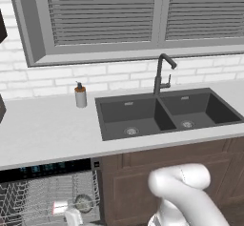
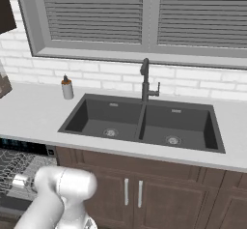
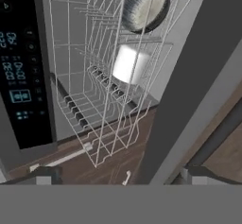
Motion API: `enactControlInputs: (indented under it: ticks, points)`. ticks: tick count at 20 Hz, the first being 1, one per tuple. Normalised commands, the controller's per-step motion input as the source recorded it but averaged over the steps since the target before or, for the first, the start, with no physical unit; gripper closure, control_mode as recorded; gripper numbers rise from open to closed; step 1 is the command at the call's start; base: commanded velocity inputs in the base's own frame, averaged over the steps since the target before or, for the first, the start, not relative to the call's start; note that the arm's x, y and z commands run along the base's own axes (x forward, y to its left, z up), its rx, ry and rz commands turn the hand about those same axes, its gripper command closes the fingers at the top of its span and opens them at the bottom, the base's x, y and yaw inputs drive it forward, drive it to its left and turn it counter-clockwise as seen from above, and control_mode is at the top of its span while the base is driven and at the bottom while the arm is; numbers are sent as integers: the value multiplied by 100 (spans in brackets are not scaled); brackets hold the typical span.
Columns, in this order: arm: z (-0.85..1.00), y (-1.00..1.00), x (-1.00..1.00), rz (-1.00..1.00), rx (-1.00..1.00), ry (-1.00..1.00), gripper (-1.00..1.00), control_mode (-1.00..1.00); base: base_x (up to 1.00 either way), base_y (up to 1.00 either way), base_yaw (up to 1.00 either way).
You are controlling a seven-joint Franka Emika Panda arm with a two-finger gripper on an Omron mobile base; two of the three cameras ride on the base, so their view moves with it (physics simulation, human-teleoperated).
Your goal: Pick up the cup and bowl from the counter, place them in the dishwasher, and close the dishwasher door.
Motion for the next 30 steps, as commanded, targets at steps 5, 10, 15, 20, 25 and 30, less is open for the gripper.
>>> enactControlInputs:
  ticks: [5, 10, 15, 20, 25, 30]
  points:
    - [-16, 100, -26, -32, -11, 0, -100, -100, 0, 0, 0]
    - [-16, 51, -74, -13, -3, 0, -100, -100, 0, 0, 0]
    - [-9, 15, -80, 4, 0, 0, -100, -100, 0, 0, 0]
    - [-46, 15, -45, 1, 0, 0, -100, -100, 0, 0, 0]
    - [-81, 25, -10, -9, 0, 0, -100, -100, 0, 0, 0]
    - [-89, 44, -3, -21, -3, 0, -100, -100, 0, 0, 0]
